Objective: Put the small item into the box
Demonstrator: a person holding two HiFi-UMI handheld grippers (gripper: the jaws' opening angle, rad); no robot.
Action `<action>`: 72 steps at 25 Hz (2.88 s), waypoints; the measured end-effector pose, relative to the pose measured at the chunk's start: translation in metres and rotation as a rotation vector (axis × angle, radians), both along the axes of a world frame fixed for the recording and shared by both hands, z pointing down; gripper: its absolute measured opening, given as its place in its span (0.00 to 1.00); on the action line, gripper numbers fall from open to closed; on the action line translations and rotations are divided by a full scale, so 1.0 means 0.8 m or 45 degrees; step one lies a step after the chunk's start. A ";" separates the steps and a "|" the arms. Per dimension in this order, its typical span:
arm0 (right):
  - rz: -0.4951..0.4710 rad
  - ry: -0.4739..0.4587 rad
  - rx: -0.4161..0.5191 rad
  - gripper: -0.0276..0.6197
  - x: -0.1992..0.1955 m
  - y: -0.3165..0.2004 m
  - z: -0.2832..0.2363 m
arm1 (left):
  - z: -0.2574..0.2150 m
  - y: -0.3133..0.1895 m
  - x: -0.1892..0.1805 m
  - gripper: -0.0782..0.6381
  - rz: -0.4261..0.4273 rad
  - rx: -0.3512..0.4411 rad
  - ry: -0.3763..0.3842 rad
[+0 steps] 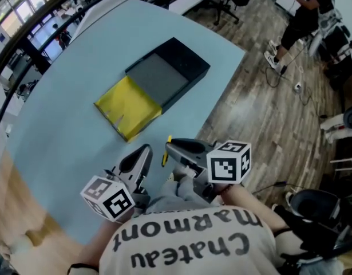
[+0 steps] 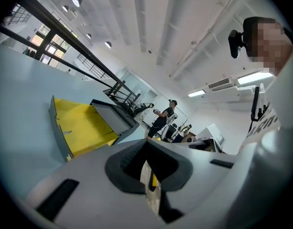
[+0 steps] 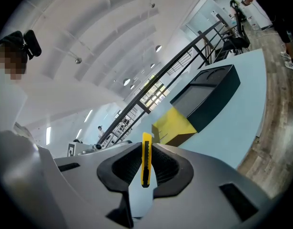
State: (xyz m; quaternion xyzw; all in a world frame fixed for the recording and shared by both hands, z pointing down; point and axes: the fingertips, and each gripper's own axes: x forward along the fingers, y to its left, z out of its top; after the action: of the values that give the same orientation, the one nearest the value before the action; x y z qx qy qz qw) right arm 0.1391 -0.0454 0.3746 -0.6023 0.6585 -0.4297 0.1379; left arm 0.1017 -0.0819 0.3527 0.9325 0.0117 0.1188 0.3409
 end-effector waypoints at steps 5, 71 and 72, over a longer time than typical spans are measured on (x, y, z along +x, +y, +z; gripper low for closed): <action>-0.030 -0.002 -0.014 0.17 -0.005 -0.014 0.006 | 0.006 -0.007 -0.002 0.11 -0.017 0.005 -0.010; -0.718 0.488 -0.617 0.17 0.008 -0.238 0.151 | 0.069 -0.135 -0.094 0.11 -0.865 -0.146 -0.072; -0.714 0.492 -0.622 0.17 0.009 -0.239 0.153 | 0.068 -0.134 -0.098 0.11 -0.870 -0.139 -0.074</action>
State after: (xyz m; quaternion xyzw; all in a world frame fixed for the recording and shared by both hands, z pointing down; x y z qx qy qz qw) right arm 0.1460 -0.2364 0.4969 -0.4842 0.6895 -0.4731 -0.2574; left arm 0.0231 -0.1889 0.4068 0.8591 -0.3044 0.0236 0.4107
